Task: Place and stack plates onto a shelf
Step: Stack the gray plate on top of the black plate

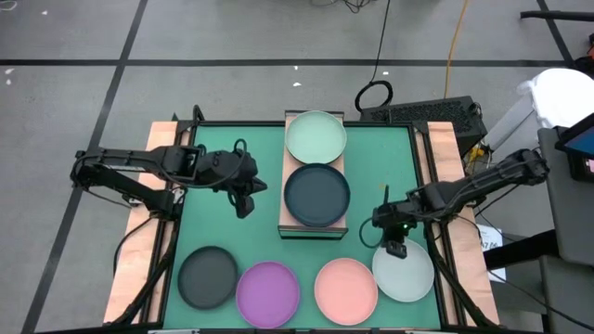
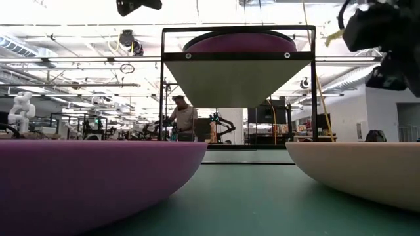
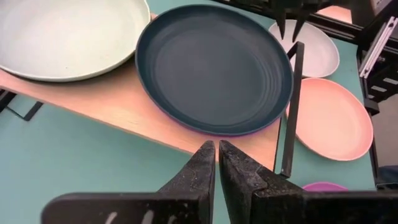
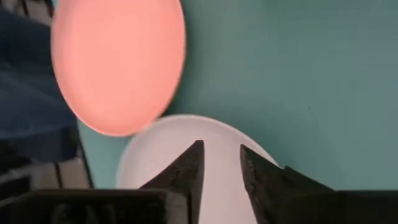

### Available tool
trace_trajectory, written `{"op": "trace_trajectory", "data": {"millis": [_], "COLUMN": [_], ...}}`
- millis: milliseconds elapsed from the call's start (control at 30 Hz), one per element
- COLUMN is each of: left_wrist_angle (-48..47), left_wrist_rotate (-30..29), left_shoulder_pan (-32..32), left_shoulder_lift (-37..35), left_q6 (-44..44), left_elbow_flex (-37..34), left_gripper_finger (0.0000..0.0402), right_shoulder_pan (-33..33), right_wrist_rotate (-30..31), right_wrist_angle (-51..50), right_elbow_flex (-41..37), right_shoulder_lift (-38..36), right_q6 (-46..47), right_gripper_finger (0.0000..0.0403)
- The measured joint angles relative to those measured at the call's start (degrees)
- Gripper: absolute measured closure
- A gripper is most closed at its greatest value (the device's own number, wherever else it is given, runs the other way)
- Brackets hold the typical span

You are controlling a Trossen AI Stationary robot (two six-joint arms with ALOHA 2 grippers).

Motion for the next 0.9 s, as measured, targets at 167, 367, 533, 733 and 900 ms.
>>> {"op": "trace_trajectory", "data": {"millis": [167,367,533,733,900], "left_wrist_angle": [-0.01,-0.03,-0.05,-0.07,-0.09], "left_wrist_rotate": [-0.07,-1.02,-1.05,-1.05,-1.07], "left_shoulder_pan": [-0.16,-0.16,-0.16,-0.16,-0.16], "left_shoulder_lift": [0.00,0.00,0.00,0.00,0.00], "left_q6": [-0.36,0.83,0.95,0.97,1.10], "left_elbow_flex": [0.00,0.00,0.00,0.00,0.00], "left_gripper_finger": [0.0376,0.0376,0.0376,0.0376,0.0376], "right_shoulder_pan": [1.38,1.40,1.40,1.40,1.40], "right_wrist_rotate": [0.12,0.46,0.25,1.71,1.86], "right_wrist_angle": [0.65,1.35,3.42,3.78,3.65], "right_elbow_flex": [-1.28,-4.22,-7.87,-9.67,-10.81], "right_shoulder_lift": [-0.02,-0.02,-0.02,-0.02,0.00], "right_q6": [-11.92,-19.58,-21.28,-21.27,-21.00], "right_gripper_finger": [0.0274,0.0245,0.0233,0.0238,0.0258]}}
